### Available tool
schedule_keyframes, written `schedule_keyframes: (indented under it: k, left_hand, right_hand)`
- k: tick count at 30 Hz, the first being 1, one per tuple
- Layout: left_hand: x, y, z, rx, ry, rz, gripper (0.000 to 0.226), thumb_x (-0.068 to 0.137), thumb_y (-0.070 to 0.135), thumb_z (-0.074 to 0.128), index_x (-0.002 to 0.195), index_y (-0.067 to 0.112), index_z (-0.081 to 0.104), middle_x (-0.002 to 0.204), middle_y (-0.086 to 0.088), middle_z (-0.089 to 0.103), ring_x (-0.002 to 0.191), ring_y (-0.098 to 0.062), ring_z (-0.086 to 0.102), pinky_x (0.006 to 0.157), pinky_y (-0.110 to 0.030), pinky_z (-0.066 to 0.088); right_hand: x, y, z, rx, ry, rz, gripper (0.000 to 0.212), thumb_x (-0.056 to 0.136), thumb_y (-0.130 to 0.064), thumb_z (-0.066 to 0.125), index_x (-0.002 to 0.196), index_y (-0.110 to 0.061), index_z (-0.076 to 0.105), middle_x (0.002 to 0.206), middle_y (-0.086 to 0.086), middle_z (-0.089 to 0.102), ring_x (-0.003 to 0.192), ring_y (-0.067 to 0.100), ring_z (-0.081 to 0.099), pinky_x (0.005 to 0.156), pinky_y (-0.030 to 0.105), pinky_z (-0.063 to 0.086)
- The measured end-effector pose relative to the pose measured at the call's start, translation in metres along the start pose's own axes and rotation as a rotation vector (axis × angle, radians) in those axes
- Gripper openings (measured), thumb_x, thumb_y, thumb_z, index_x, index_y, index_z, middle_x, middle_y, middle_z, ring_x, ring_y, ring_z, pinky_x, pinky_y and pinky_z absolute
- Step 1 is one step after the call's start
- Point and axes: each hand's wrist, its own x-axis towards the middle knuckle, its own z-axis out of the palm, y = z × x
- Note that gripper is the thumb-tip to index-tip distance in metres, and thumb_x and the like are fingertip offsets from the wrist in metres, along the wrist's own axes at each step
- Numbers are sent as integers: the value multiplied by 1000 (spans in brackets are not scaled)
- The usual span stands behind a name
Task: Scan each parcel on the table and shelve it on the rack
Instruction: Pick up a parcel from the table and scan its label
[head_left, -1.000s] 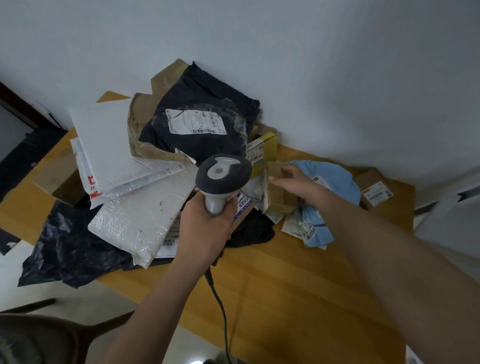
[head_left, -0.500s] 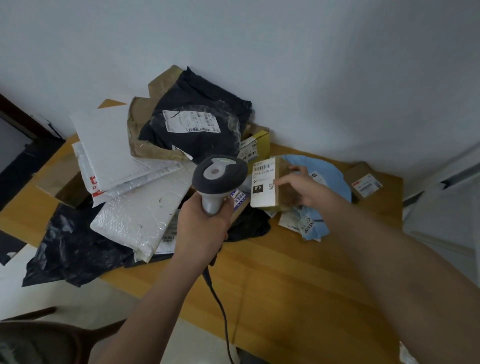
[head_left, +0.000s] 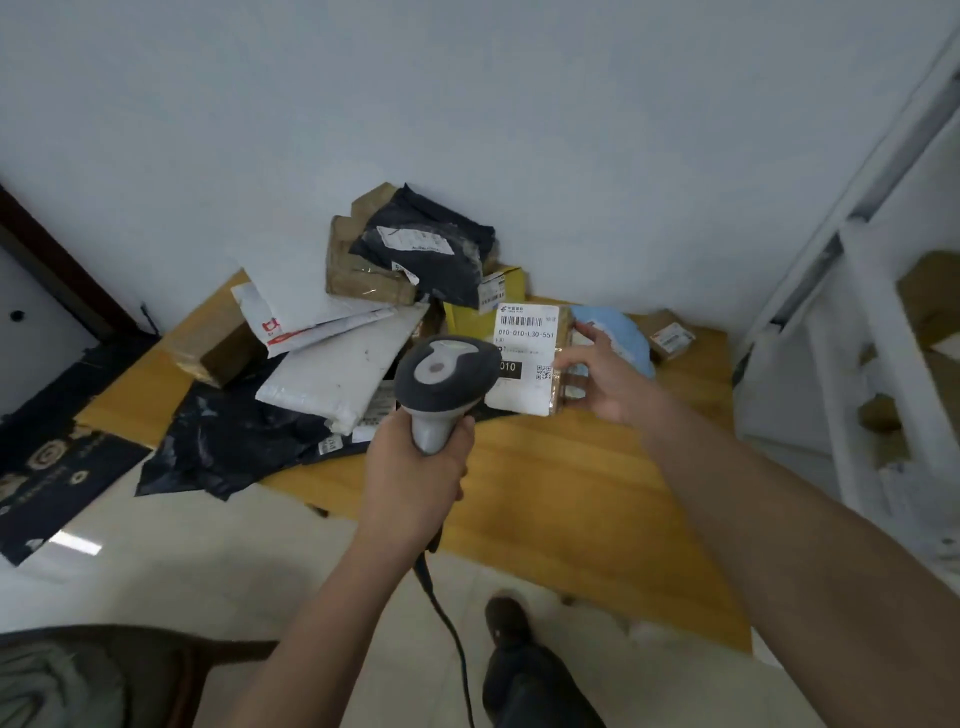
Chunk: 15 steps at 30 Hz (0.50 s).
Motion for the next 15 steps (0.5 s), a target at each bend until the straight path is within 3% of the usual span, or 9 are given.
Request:
schedule_keyframes:
  k: [8,15]
  left_hand:
    - [-133,8,-32,-64,0,-7,21,93,22,64,86,4,56,61,-7,57,44,-10,50,43,-17,44]
    - [-184,14,-35,-2,35,41,31,94,23,62,75,0,57,55,-8,55,39,-8,50,40,-16,41]
  right_hand:
    - [-140,41,18,9,-5,-80,82,75,10,62,132,-40,31,110,6,65,109,29,58,84,53,48]
    - [-183,63,19,18,-3,-78,80,74,8,65,129,-40,33,123,2,60,119,28,54,93,64,42]
